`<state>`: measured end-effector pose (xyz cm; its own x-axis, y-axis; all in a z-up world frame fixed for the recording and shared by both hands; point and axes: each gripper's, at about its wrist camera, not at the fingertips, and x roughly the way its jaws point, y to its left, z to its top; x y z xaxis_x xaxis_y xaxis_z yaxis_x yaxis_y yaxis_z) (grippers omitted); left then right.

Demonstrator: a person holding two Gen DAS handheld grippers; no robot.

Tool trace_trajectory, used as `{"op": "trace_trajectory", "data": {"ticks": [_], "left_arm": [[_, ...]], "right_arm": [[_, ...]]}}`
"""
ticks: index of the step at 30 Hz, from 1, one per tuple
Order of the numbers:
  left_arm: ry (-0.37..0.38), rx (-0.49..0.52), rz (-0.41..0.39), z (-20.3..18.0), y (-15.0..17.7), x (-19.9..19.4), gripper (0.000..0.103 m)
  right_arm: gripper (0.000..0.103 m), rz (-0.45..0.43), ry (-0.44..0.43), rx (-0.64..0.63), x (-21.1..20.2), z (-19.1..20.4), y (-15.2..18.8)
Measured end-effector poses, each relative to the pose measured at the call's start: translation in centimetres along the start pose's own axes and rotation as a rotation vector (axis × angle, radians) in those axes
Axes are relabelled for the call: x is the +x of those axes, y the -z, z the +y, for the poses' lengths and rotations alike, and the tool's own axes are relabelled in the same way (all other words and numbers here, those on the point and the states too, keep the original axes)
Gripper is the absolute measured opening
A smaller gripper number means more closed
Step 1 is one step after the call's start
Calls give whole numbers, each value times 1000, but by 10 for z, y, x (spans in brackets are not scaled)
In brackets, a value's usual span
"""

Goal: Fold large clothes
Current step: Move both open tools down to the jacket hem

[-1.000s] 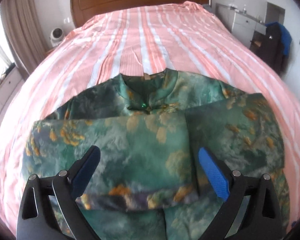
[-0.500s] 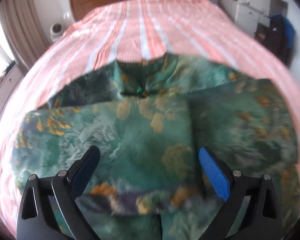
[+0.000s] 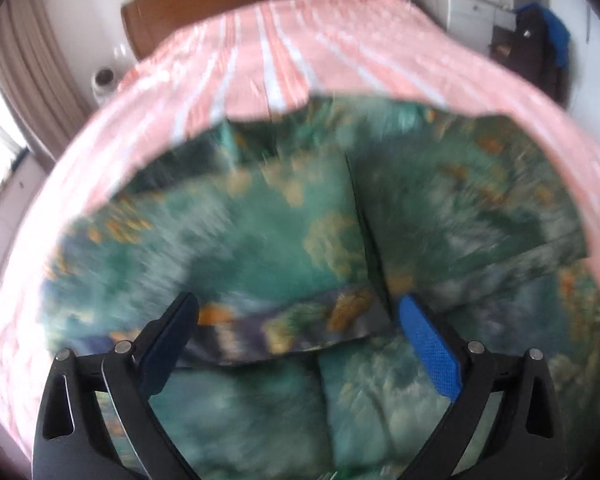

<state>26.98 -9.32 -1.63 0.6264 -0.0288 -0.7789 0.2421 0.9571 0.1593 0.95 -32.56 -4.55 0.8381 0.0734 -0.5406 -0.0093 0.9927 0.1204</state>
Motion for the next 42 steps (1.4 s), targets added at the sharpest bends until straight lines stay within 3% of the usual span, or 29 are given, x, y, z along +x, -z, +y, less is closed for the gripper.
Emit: {"op": "trace_trajectory", "data": {"ticks": [3, 5, 6, 9, 10, 12, 13, 14, 17, 18, 21, 25, 29, 36, 42], "left_arm": [[-95, 109, -43, 21, 1, -44, 101], [-230, 253, -21, 35, 10, -64, 101], [-337, 371, -9, 45, 21, -76, 101], [-562, 666, 5, 77, 56, -104, 102], [-606, 754, 32, 89, 71, -112, 102], [-601, 840, 146, 114, 103, -127, 102], [-558, 826, 206, 122, 119, -132, 102], [-463, 763, 271, 129, 136, -136, 102], [-242, 545, 301, 129, 162, -134, 102], [-154, 421, 283, 124, 171, -127, 102], [1, 168, 186, 101, 186, -106, 102], [120, -131, 85, 77, 197, -85, 102], [136, -253, 40, 72, 200, -78, 102], [-17, -330, -2, 102, 219, -76, 102], [-47, -395, 6, 123, 230, -74, 102]], "right_arm": [[88, 0, 4, 7, 1, -1, 0], [88, 0, 4, 3, 0, 0, 0], [88, -5, 6, -2, -1, 1, 0], [88, -12, 6, -9, -3, 2, -1], [88, -12, 4, -9, -3, 2, -1], [88, -6, -1, -6, -1, 2, -1], [88, -1, -2, -5, 0, 2, -1], [88, 4, -3, -5, 2, 3, -1], [88, 14, -1, -10, 6, 5, -1], [88, 13, 5, -17, 6, 7, -1], [88, 9, 28, -47, 6, 12, 2], [88, 18, 65, -68, 9, 14, 6], [88, 37, 100, -85, 14, 17, 10], [88, 60, 122, -124, 22, 28, 16], [88, 62, 126, -156, 21, 36, 18]]}}
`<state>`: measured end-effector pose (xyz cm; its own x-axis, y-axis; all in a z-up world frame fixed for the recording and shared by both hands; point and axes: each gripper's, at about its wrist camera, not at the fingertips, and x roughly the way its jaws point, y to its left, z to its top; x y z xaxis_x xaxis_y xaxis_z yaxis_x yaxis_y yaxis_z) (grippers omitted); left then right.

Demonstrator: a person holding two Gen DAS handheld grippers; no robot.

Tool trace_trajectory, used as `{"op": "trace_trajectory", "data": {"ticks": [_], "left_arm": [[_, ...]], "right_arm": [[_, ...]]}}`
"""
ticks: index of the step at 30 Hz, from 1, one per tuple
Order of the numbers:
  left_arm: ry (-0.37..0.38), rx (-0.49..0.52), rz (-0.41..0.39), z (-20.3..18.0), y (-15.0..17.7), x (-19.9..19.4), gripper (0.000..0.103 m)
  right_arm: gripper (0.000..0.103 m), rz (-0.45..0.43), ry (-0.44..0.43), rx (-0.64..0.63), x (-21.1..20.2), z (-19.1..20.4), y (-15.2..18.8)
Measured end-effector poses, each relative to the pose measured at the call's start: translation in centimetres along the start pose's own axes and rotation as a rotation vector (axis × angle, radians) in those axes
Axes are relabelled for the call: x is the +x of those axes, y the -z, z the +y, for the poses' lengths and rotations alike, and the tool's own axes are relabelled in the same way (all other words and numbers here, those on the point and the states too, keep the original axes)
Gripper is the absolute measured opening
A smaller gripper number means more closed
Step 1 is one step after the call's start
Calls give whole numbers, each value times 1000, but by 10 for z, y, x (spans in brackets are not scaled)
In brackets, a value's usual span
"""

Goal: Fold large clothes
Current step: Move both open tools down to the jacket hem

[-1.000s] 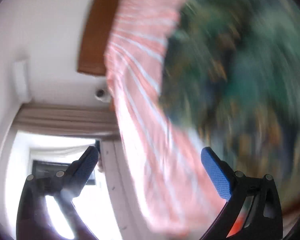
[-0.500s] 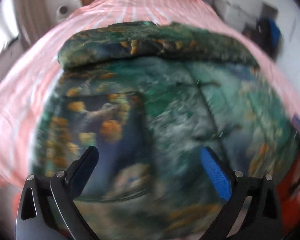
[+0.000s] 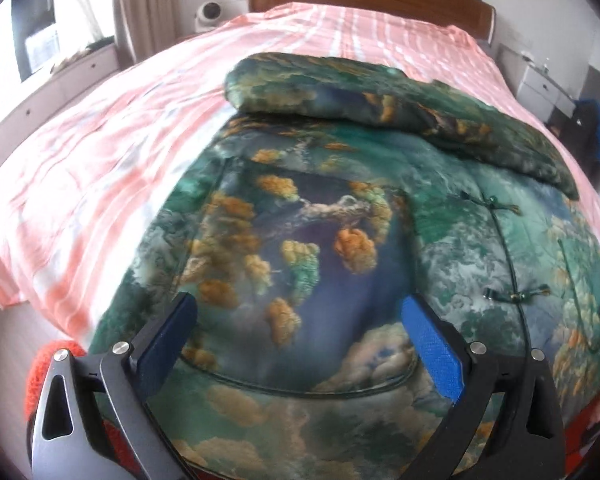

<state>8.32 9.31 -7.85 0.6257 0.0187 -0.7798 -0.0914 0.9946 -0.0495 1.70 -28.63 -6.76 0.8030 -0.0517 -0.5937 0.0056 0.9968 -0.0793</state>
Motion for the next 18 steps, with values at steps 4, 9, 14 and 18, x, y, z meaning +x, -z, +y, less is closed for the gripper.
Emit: {"op": "trace_trajectory", "data": {"ticks": [4, 9, 14, 18], "left_arm": [[-72, 21, -26, -4, -3, -1, 102], [-119, 40, -28, 0, 2, -2, 102], [-127, 34, -13, 11, 3, 2, 102], [-136, 14, 2, 18, 3, 6, 102]], "right_arm": [[88, -20, -7, 9, -7, -3, -1], [88, -18, 3, 35, -7, -11, -2], [88, 1, 15, 50, -2, -12, -2], [88, 2, 23, 34, -1, -8, -2]]}}
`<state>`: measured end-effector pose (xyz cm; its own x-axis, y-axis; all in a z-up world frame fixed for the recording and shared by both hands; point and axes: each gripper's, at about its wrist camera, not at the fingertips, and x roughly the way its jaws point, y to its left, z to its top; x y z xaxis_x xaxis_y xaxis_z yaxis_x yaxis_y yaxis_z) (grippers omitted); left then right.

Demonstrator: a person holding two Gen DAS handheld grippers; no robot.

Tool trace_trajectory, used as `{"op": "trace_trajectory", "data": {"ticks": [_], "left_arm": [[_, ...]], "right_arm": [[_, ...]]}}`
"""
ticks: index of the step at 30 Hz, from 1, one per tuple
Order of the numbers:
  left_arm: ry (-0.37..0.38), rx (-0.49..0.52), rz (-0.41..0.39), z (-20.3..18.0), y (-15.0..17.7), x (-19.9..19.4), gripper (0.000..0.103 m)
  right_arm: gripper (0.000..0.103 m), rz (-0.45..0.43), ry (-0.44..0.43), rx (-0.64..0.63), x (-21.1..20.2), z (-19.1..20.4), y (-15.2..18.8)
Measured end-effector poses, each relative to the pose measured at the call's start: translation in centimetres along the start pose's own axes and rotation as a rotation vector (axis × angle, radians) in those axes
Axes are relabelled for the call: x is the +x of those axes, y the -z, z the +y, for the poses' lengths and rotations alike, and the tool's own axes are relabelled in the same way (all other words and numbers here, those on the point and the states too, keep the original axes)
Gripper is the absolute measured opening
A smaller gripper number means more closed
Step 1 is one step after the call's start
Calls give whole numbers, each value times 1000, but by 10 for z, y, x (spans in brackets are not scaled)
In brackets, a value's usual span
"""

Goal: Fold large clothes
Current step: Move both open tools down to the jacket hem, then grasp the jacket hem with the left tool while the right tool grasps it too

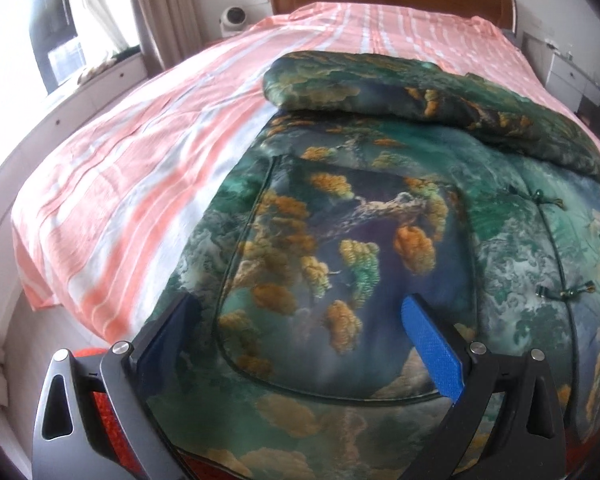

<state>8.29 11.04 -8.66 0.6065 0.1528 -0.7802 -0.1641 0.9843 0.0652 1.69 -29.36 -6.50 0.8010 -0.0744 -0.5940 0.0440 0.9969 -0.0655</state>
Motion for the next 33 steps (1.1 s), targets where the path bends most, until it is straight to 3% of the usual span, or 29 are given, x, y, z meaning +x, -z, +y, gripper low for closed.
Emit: {"op": "trace_trajectory", "data": {"ticks": [11, 15, 18, 23, 26, 30, 32, 33], "left_arm": [[-12, -9, 18, 12, 0, -4, 102], [58, -107, 79, 47, 3, -6, 102], [128, -97, 167, 61, 10, 5, 102], [197, -76, 246, 61, 18, 18, 102], [236, -82, 292, 64, 16, 31, 103], [290, -69, 338, 67, 15, 38, 103], [302, -24, 358, 67, 15, 38, 102], [305, 8, 370, 64, 16, 37, 102]], "right_arm": [[88, 17, -5, 11, 0, -2, -1], [88, 10, -24, 90, -17, -30, -13], [88, 96, -80, 171, -21, -66, -17], [88, 285, -220, 285, -15, -98, -1], [88, 359, -325, 318, -8, -99, 7], [88, 435, -395, 322, 10, -88, 16], [83, 456, -433, 326, 16, -82, 17], [75, 467, -449, 322, 19, -78, 17]]}}
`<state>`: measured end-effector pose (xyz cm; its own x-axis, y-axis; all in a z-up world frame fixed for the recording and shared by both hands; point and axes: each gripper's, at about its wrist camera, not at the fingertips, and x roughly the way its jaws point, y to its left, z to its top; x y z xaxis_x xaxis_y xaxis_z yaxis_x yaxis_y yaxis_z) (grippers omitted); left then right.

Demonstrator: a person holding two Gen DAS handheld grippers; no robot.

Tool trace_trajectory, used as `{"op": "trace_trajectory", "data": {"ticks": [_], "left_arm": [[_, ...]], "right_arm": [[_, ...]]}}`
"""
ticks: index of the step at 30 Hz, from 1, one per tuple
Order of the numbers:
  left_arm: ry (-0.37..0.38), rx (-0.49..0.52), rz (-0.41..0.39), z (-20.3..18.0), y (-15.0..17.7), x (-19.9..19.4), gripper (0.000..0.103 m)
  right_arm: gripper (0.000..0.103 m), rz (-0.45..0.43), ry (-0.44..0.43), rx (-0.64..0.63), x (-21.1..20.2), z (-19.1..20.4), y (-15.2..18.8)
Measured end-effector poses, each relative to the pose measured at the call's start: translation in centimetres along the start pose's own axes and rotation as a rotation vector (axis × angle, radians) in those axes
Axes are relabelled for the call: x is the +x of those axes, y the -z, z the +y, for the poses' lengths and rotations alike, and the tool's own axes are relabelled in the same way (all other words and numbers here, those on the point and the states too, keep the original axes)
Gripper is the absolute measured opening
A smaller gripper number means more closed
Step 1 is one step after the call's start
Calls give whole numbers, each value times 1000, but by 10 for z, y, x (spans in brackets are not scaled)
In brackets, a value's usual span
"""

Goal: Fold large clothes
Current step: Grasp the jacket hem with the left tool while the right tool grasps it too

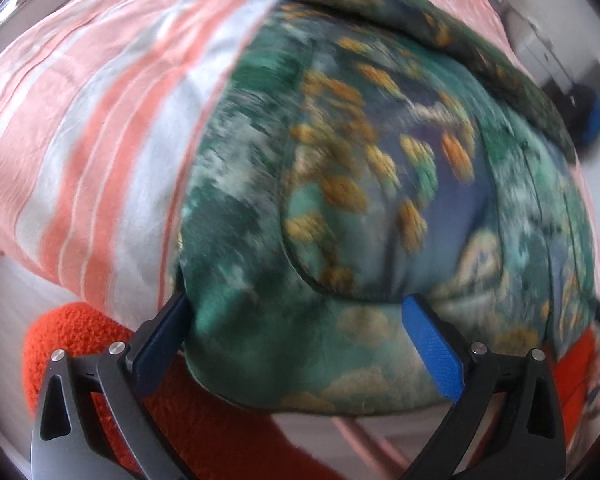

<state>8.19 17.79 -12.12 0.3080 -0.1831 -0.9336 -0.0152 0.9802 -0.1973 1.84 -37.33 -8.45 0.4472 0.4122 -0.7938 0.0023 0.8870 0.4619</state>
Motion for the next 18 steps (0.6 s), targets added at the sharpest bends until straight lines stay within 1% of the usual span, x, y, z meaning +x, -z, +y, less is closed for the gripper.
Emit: {"op": "trace_trajectory", "data": {"ticks": [1, 2, 3, 4, 6, 7, 8, 9, 11, 12, 14, 16, 17, 18], "left_arm": [[-4, 35, 25, -4, 3, 1, 101], [-8, 50, 42, -7, 6, 2, 92], [-11, 59, 61, -9, 9, 4, 75], [-15, 64, 82, -10, 12, 6, 68], [-36, 66, 78, -10, 16, 4, 31], [-38, 66, 69, -10, 17, 2, 24], [-25, 63, 59, -9, 18, -4, 15], [-15, 63, 53, -8, 21, -8, 11], [-1, 74, 36, -8, 29, -21, 7], [7, 85, 35, -8, 35, -28, 2], [40, 96, 67, -4, 48, -38, 2], [20, 136, 111, -3, 65, -41, 0], [17, 154, 148, -2, 77, -42, 0], [20, 158, 165, -1, 88, -44, 0]], "right_arm": [[65, 21, -11, -6, 4, 3, 0], [60, 43, -2, -14, 7, 5, 1], [49, 62, 28, -29, 9, 8, 1], [32, 73, 39, -38, 9, 10, -1], [18, 82, 25, -34, 5, 10, -3], [15, 82, 23, -32, 3, 12, -4], [14, 80, 29, -39, -2, 14, -5], [13, 77, 38, -50, -5, 16, -5], [12, 77, 62, -70, -13, 21, -3], [12, 80, 67, -72, -15, 21, -2], [12, 96, 68, -70, -23, 21, 6], [11, 127, 60, -61, -26, 20, 13], [11, 146, 56, -56, -27, 19, 19], [11, 161, 49, -47, -30, 16, 22]]}}
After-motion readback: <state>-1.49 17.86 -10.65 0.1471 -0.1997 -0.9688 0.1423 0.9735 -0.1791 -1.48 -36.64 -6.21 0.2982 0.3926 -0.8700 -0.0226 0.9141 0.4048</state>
